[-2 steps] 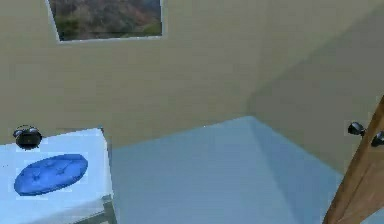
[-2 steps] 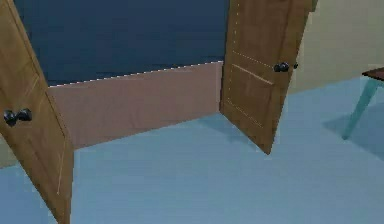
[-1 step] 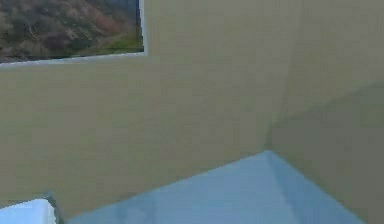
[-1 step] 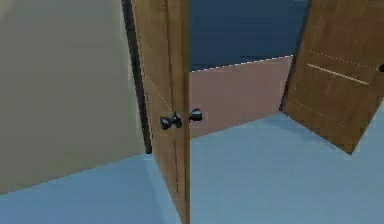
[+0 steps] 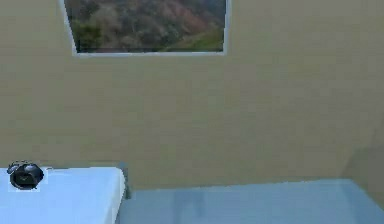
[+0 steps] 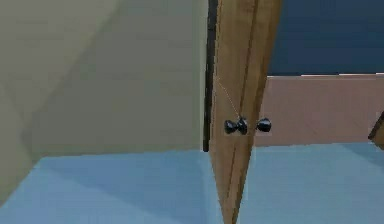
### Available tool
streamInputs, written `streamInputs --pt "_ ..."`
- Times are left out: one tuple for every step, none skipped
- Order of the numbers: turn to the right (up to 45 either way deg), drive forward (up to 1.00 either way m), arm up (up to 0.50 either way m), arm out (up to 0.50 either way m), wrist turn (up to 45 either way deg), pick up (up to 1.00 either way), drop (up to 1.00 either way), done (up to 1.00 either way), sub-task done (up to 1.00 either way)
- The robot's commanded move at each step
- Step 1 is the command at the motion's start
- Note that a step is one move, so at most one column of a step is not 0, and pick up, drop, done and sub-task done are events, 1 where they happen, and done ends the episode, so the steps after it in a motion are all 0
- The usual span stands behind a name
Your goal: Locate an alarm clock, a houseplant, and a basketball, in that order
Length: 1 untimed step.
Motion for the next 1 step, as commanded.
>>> streamInputs --pt "0.0 0.55 0.0 0.0 0.0 0.0 0.0 0.0 0.0"
